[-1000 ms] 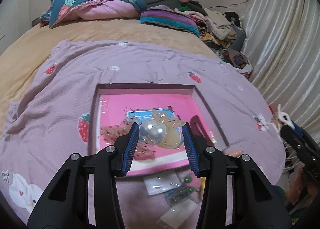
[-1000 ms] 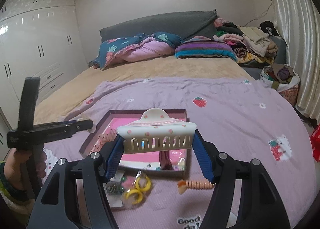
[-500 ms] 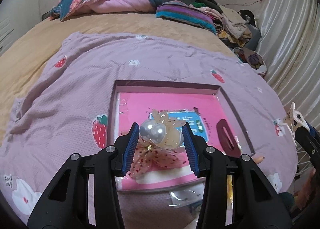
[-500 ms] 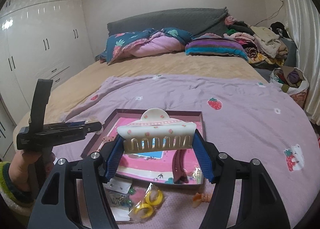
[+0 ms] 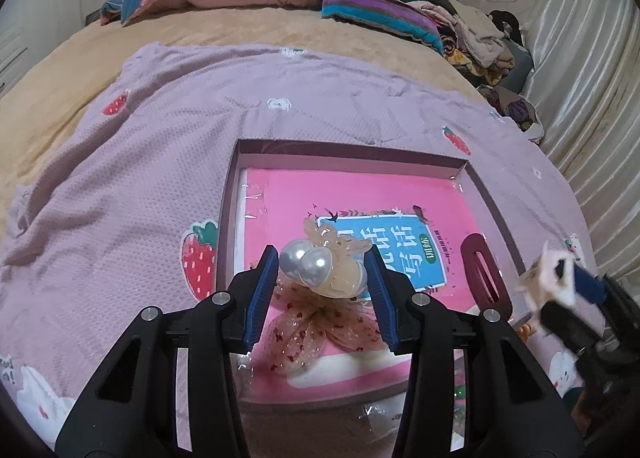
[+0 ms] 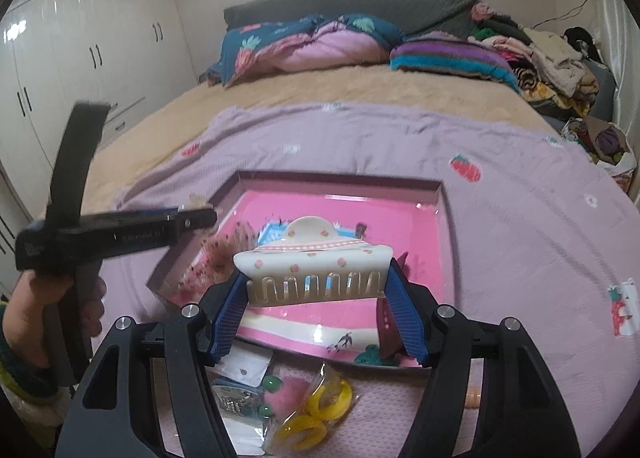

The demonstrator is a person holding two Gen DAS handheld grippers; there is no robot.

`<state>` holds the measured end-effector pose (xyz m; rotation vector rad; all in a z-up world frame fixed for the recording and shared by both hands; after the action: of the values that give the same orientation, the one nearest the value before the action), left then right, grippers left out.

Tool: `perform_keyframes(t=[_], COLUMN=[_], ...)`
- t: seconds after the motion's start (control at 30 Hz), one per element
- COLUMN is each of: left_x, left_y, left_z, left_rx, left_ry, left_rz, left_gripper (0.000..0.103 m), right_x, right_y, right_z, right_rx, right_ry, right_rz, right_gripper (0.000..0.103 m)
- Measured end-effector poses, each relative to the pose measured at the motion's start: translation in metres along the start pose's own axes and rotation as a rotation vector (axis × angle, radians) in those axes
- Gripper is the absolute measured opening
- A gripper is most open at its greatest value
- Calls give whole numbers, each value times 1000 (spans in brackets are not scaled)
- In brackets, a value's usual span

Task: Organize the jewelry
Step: 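Carry the white claw clip and pearl clip into the box and release both, then withdraw both open tools from the box toward the remaining accessories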

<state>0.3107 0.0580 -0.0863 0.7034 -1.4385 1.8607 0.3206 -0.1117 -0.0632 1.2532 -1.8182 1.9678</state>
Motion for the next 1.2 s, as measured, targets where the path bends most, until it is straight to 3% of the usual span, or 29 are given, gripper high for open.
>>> perform_keyframes(t=[0.57, 0.77, 1.2], left_x=[-21, -20, 8], left_y=[2, 1, -5], left_z=[-3, -2, 7], left_rx=[3, 3, -4], left_ry=[-1, -3, 10], left_rz=[-31, -26, 20], left_gripper=[36, 37, 50], right_x=[-52, -53, 5], right_y=[36, 43, 29], right_z=[-7, -5, 1], right_rx=[-5, -32, -38], right_ry=[3, -8, 16], right_rz=[-148, -179, -60], right_gripper=[65, 70, 82])
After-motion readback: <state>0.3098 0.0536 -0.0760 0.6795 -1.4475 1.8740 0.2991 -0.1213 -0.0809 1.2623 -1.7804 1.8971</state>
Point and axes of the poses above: each gripper's, at about its wrist camera, not at the fingertips, and x roughly against the way its jaws point, z to its right, y to its underside, the point moved 8 cm from there along -x, roughly the way its jaws point, and after that the axes turned 3 degrees about y, right-handed, at the moved point
